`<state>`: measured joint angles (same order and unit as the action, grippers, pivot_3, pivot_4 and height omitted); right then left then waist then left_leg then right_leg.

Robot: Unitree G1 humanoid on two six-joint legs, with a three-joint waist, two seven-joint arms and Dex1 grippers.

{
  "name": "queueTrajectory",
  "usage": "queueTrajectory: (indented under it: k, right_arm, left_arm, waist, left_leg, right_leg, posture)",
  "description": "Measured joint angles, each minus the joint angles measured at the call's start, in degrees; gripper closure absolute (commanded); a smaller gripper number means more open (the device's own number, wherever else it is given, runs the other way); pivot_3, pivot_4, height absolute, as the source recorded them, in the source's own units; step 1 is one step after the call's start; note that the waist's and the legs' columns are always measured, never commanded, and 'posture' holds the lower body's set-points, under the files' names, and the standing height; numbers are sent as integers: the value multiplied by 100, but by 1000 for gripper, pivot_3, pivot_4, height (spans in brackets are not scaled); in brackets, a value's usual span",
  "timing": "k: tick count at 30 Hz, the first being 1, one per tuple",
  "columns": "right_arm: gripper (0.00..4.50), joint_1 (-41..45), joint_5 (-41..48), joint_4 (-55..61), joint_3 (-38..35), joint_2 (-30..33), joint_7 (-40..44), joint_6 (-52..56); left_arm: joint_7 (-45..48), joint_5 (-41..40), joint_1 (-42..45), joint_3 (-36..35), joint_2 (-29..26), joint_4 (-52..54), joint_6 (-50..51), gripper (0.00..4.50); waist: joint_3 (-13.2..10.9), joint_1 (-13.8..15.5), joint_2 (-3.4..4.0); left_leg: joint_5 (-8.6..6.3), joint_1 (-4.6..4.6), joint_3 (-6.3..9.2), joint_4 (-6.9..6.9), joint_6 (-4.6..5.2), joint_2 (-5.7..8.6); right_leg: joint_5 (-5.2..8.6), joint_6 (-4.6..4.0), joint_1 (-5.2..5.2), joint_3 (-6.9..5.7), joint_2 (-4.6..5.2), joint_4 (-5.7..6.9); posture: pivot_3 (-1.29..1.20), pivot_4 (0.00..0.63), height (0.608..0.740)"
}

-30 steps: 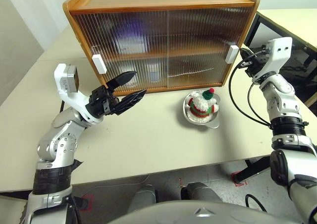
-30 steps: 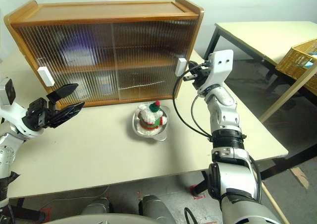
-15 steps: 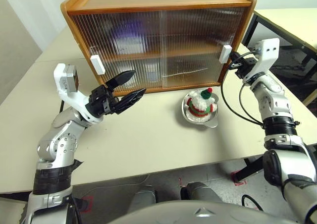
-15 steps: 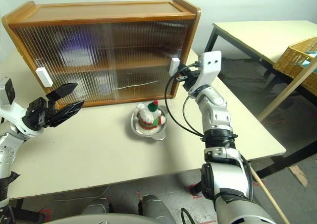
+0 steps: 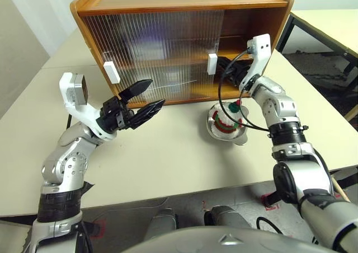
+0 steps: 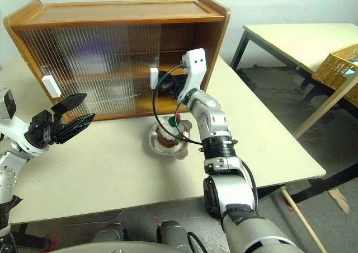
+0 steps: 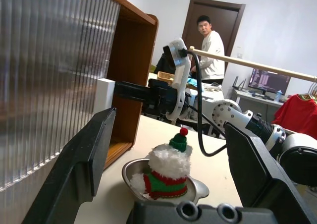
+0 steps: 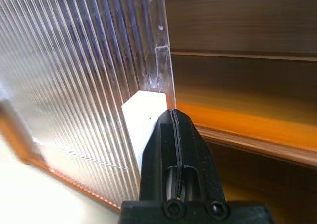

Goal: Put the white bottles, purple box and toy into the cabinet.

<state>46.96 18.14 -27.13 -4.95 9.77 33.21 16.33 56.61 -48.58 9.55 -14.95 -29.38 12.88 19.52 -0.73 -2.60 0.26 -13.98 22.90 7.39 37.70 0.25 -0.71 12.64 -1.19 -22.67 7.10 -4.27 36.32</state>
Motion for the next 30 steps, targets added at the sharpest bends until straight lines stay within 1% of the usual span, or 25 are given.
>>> queueTrajectory:
  k: [7, 12, 17, 19, 21, 22, 24, 30]
  right_arm:
    - [4464, 151, 7, -10, 161, -286, 115, 234]
    - [4464, 169, 6, -27, 172, -360, 179, 261]
    - [4464, 164, 6, 4, 163, -314, 213, 261]
    - [4464, 108, -6, 163, 154, -106, 265, 205]
    - [4123, -69, -8, 442, 84, 167, 291, 84]
    - [3855, -161, -7, 558, 58, 235, 291, 39]
    - [3176, -443, 25, 860, -42, 342, 302, -18]
    - [899, -1412, 521, 1874, -294, 821, 599, 297]
  left_arm:
    - [-84, 0, -18, 0, 68, 70, -2, 0]
    - [-101, 1, -89, 0, 68, 86, -7, 0]
    - [-106, 1, -89, 0, 68, 98, -14, 0]
    - [-93, 2, -76, 9, 72, 96, -15, 0]
    - [-74, 3, -70, 9, 74, 87, -16, 0]
    - [-64, 3, -64, 11, 77, 81, -16, 0]
    - [-20, 5, -20, 38, 100, 51, -16, 0]
    - [112, 28, 102, 88, 115, -68, -15, 0]
  waist:
    - [0, 23, 0]
    - [0, 36, 0]
    - [0, 39, 0]
    - [0, 52, 0]
    - [1, 101, -1]
    - [1, 104, -1]
    - [1, 96, -2]
    - [1, 67, -2]
  left_leg:
    - [-1, 5, 0, -3, -1, -1]
    - [-1, 5, 0, -3, -1, -1]
    - [0, 5, 0, -3, -1, -2]
    - [0, 5, 0, 0, -1, -2]
    - [0, 6, 0, 6, -2, -1]
    - [0, 6, 0, 7, -2, -1]
    - [-1, 6, -2, 11, -2, 0]
    - [0, -7, -3, 12, 0, 0]
  right_leg:
    - [2, -5, -10, -1, -1, 6]
    - [4, -9, -12, -1, -2, 10]
    - [5, -12, -16, -1, -5, 17]
    - [7, -15, -14, -2, -5, 18]
    - [11, -20, -9, -5, -1, 18]
    - [11, -20, -8, -5, 0, 18]
    - [10, -18, -6, -3, 0, 18]
    - [8, -3, 9, -3, -2, 18]
  posture:
    - [7, 12, 740]
    - [12, 8, 740]
    - [-13, 12, 740]
    - [-27, 14, 740]
    - [-42, 15, 740]
    - [-46, 16, 740]
    - [-58, 17, 740]
    - [-86, 22, 740]
